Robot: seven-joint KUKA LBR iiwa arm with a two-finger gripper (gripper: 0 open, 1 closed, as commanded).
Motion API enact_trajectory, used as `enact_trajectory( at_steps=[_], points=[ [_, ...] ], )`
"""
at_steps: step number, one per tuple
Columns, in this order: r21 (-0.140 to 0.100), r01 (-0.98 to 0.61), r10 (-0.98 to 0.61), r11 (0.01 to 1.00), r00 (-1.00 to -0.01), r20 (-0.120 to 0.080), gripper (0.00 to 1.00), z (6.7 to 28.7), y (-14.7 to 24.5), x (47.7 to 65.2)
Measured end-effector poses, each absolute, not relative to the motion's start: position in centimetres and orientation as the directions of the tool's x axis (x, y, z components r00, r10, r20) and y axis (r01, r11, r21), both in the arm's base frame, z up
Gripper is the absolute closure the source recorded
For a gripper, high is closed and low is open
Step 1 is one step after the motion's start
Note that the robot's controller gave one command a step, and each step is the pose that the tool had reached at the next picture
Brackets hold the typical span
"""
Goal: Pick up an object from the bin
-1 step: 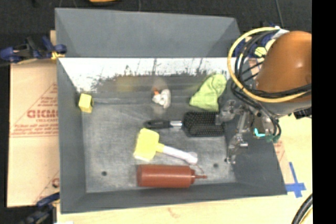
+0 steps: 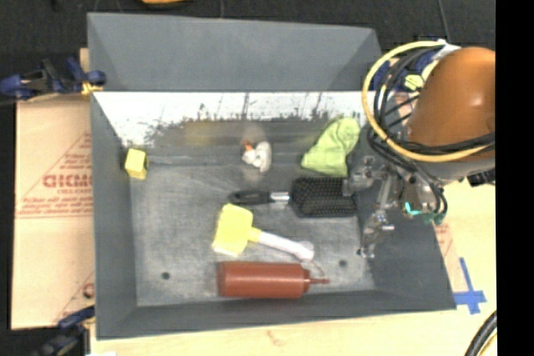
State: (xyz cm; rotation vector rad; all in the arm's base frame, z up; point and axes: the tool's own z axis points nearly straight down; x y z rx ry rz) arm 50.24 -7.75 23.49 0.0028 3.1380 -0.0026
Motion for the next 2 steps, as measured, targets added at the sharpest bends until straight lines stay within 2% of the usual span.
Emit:
enact_trajectory(
  at_steps=[1, 2],
  points=[
    [-0.002, 0.01, 0.01, 1.0, -1.0, -0.013, 0.0, 19.0, -6.2, 52.2],
    [0.001, 0.007, 0.007, 1.0, -1.0, 0.002, 0.0, 15.7, -6.3, 52.7]
  ],
)
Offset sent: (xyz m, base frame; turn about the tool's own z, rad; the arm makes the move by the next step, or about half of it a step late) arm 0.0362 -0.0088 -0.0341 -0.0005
